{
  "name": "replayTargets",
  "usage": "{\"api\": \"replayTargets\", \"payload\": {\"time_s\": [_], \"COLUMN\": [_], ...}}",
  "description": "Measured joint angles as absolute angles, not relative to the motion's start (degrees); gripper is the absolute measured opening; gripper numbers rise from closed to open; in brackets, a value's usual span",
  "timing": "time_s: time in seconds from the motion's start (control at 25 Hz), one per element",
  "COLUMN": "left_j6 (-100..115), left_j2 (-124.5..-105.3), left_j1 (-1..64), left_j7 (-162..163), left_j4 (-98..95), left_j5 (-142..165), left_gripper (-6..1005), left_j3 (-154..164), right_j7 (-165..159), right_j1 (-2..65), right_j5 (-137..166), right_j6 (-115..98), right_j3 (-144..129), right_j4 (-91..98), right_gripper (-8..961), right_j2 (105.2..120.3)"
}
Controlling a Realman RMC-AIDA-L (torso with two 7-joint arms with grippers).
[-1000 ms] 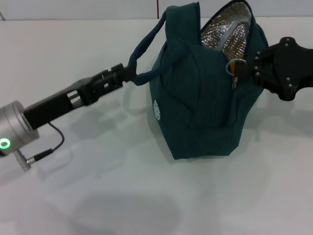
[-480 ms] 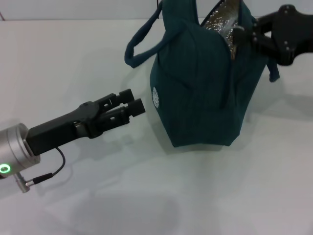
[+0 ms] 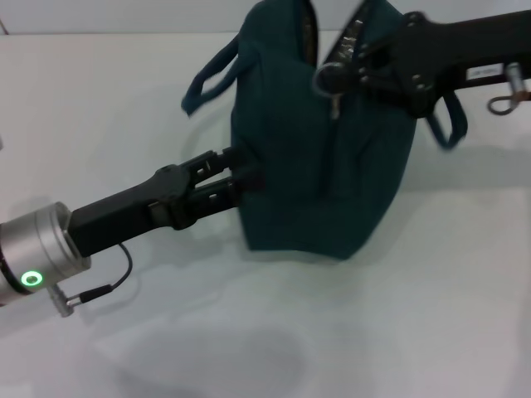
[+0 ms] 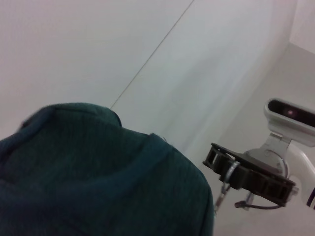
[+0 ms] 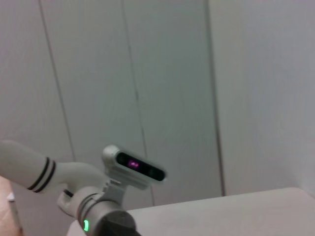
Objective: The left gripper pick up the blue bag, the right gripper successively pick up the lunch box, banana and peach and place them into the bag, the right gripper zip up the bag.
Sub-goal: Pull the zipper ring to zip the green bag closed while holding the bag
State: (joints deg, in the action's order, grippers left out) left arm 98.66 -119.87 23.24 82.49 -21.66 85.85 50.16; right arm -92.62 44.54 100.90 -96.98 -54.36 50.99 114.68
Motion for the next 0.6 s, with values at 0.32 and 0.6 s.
{"api": "replayTargets", "payload": {"time_s": [0.32,0.6], "left_j6": [96.4,95.4], "left_j2": [-119.95,-119.97], "left_j1": [24.0,23.5], "left_j7": [76.8,72.2], "left_j4": [-18.3,-16.9], "left_j5": [83.4,80.6], "left_gripper": [895,895], "left_j3": [49.8,49.8], "right_j7": [-93.8,-93.9], "right_j1": [46.3,46.6], "right_j5": [101.0,101.0], "right_j6": [-96.7,-96.9], "right_j3": [-56.4,-56.6], "right_j4": [48.4,46.8], "right_gripper": [27,28], "right_j2": [115.22,115.22]}}
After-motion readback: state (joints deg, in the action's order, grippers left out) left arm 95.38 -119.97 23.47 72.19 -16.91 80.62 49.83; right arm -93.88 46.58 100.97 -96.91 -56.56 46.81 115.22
